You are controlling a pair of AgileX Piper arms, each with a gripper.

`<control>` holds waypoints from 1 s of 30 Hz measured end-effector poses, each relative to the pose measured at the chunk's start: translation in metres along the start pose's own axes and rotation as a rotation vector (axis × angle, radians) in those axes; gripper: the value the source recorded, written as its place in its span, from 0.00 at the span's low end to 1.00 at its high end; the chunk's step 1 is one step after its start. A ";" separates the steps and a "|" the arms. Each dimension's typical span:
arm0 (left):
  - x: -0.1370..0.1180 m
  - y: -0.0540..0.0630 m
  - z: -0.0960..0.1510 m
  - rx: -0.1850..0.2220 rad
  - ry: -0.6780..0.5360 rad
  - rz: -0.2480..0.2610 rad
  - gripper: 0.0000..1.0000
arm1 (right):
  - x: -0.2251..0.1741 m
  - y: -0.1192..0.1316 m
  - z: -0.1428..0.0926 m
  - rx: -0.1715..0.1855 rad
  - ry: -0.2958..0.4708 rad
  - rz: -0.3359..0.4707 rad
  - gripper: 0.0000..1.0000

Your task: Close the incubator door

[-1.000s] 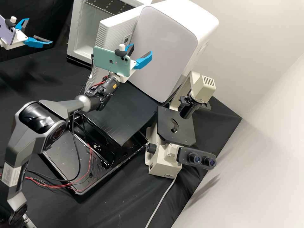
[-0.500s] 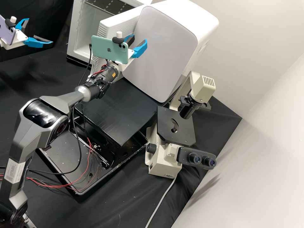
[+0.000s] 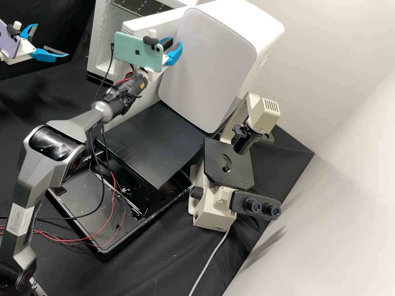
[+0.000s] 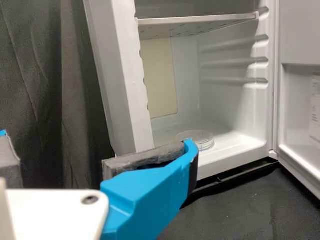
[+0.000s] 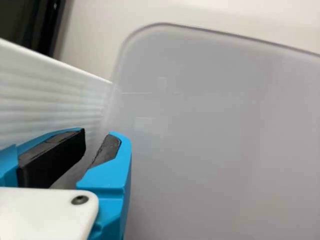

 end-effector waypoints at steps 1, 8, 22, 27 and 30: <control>0.000 0.000 0.000 0.000 0.000 0.000 1.00 | 0.002 -0.001 -0.005 -0.002 0.009 -0.004 0.00; 0.000 0.000 0.000 0.000 0.000 0.000 1.00 | 0.018 -0.007 -0.037 0.002 0.086 -0.063 0.00; 0.000 0.000 0.000 0.000 0.000 0.000 1.00 | 0.022 -0.007 -0.070 0.070 0.175 -0.083 0.00; 0.000 0.000 0.000 0.000 0.000 0.000 1.00 | 0.021 -0.010 -0.069 0.079 0.173 -0.096 0.00; 0.000 0.000 0.000 0.000 0.000 0.000 1.00 | 0.021 -0.013 -0.067 0.069 0.172 -0.104 0.00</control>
